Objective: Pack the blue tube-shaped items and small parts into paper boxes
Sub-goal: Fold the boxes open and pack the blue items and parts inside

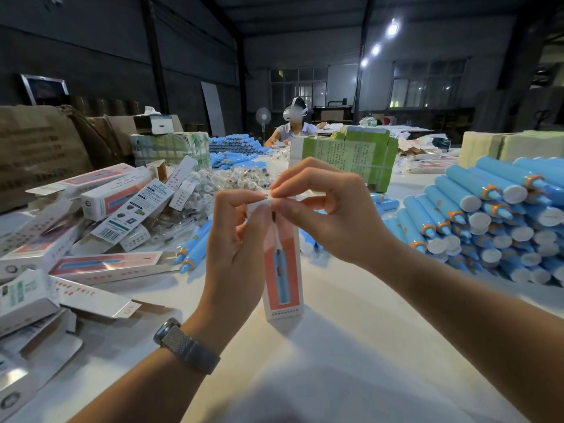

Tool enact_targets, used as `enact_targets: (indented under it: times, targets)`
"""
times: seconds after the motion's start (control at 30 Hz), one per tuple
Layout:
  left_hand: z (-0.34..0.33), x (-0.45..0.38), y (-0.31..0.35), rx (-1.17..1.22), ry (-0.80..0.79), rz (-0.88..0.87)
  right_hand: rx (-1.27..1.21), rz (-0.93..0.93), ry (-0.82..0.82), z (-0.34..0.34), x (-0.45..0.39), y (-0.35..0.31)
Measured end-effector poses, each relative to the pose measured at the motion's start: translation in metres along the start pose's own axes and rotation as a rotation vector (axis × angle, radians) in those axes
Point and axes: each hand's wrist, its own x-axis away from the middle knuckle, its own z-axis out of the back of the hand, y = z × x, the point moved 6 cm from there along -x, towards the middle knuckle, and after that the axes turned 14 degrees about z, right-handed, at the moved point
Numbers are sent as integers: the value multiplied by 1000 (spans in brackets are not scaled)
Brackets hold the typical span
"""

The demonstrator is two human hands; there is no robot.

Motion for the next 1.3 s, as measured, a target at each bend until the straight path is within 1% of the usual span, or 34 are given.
enact_targets:
  times: [0.07, 0.17, 0.47, 0.7, 0.9, 1.13, 1.3]
  targets:
    - [-1, 0, 1, -1, -15, 1, -17, -23, -11, 1, 0, 0]
    - [-1, 0, 2, -1, -14, -8, 26, -9, -2, 0, -1, -2]
    - [1, 2, -8, -116, -30, 3, 129, -33, 11, 2, -3, -3]
    - [0, 1, -10, -213, -61, -85, 118, -85, 32, 6, -5, -2]
    - [2, 0, -7, -305, -27, -142, 77, -127, -46, 11, -9, 1]
    - [1, 1, -5, -295, -45, -142, 20, -123, -118, 15, -13, 3]
    - [4, 0, -5, -253, -23, -114, 42, -44, -69, 9, -7, 3]
